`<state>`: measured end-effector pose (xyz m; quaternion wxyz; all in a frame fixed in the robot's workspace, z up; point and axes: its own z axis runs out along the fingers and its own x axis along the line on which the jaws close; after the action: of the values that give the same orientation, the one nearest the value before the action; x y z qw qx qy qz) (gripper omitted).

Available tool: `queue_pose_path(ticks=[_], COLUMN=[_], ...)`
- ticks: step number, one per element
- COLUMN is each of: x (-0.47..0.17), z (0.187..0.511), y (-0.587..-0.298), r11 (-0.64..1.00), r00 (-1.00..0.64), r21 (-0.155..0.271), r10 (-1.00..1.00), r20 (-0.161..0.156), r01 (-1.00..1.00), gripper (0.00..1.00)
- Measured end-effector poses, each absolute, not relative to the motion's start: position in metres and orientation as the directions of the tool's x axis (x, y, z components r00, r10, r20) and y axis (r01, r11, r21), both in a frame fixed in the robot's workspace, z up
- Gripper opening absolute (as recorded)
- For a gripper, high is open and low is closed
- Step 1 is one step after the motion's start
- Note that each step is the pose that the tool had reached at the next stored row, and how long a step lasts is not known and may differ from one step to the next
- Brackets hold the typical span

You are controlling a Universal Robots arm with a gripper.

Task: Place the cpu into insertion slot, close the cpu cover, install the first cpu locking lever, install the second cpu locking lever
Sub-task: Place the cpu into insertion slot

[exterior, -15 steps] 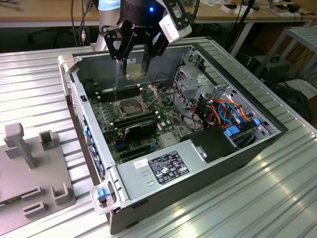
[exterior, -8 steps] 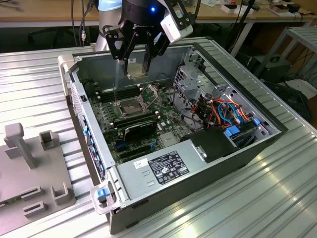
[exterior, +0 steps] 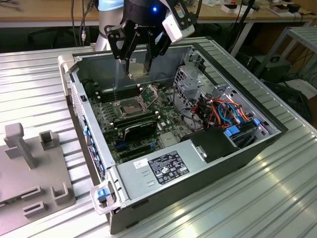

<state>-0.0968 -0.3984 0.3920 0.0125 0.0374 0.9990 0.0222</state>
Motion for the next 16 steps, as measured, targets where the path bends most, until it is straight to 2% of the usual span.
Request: queue_pose_path(ticks=[16], x=[-0.0913], z=[0.3918], y=[-0.3983], r11=[0.996], r00=[-0.997], r21=[0.045], r10=[0.075], r20=[-0.023], r01=[0.074], gripper=[0.55])
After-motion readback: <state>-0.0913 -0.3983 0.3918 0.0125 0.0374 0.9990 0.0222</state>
